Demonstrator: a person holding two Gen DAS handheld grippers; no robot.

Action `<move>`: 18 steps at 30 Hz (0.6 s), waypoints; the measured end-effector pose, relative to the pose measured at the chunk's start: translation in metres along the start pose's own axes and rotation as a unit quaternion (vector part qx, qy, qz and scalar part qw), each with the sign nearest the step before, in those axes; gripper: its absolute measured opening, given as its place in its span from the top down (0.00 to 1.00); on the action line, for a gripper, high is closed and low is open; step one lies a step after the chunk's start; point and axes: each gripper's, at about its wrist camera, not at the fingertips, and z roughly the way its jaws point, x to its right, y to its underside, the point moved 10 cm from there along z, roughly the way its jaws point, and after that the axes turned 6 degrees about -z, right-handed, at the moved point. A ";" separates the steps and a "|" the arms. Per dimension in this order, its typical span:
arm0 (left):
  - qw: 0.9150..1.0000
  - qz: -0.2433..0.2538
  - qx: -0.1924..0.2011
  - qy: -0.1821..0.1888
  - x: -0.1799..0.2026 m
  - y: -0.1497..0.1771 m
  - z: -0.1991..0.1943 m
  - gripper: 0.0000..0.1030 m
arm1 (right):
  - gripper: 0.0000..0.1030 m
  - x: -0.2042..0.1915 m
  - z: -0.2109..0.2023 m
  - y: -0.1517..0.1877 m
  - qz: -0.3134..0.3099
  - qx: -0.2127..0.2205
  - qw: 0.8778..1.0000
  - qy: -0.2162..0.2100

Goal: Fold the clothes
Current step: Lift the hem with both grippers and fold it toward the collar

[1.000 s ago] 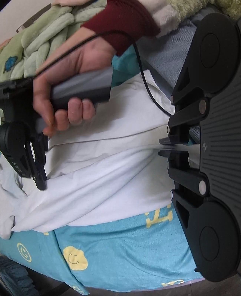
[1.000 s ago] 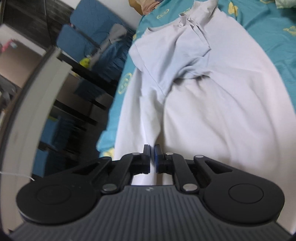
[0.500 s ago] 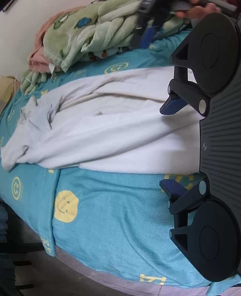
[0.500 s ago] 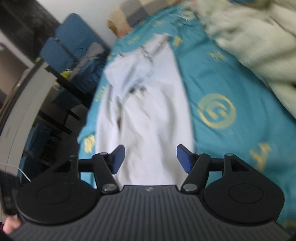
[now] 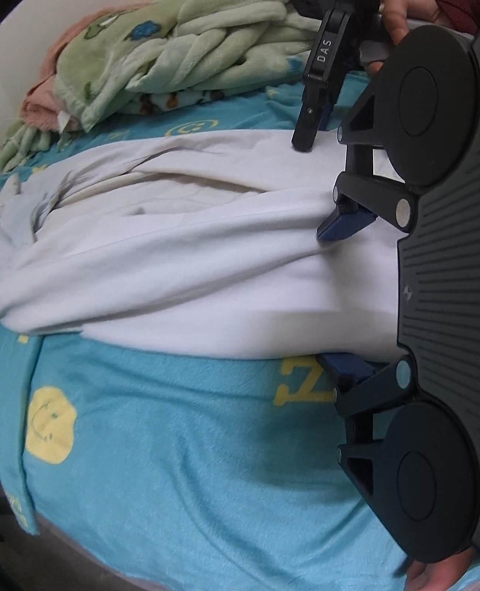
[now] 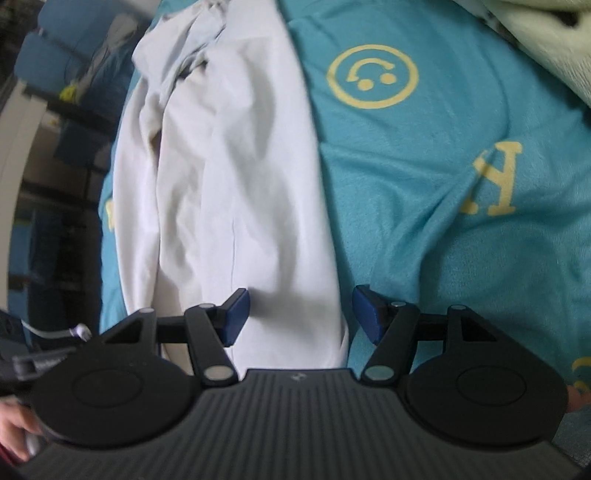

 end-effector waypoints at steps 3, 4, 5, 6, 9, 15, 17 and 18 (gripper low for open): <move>0.999 0.023 -0.044 -0.005 0.003 0.013 0.009 0.45 | 0.37 -0.018 0.000 0.020 -0.033 -0.022 0.999 -0.007; 0.998 0.029 -0.052 -0.013 0.003 0.017 0.011 0.51 | 0.37 -0.022 0.000 0.025 -0.042 -0.027 0.999 -0.007; 0.997 0.035 -0.058 -0.021 0.003 0.021 0.012 0.55 | 0.37 -0.027 0.001 0.030 -0.052 -0.032 0.998 -0.006; 0.997 0.041 -0.065 -0.030 0.003 0.024 0.013 0.62 | 0.38 -0.033 0.003 0.035 -0.066 -0.038 0.997 -0.005; 0.995 0.058 -0.068 -0.041 0.005 0.032 0.011 0.79 | 0.48 -0.048 0.007 0.053 -0.104 -0.059 0.993 0.006; 0.996 0.071 -0.020 -0.042 0.011 0.031 -0.013 0.97 | 0.89 -0.059 -0.001 0.065 -0.141 -0.046 0.989 0.026; 0.998 0.054 0.018 -0.009 0.015 0.027 -0.036 0.97 | 0.89 -0.059 -0.017 0.058 -0.130 -0.020 0.991 0.015; 0.998 0.045 0.038 0.011 0.017 0.026 -0.049 0.97 | 0.89 -0.059 -0.027 0.054 -0.123 -0.006 0.992 0.008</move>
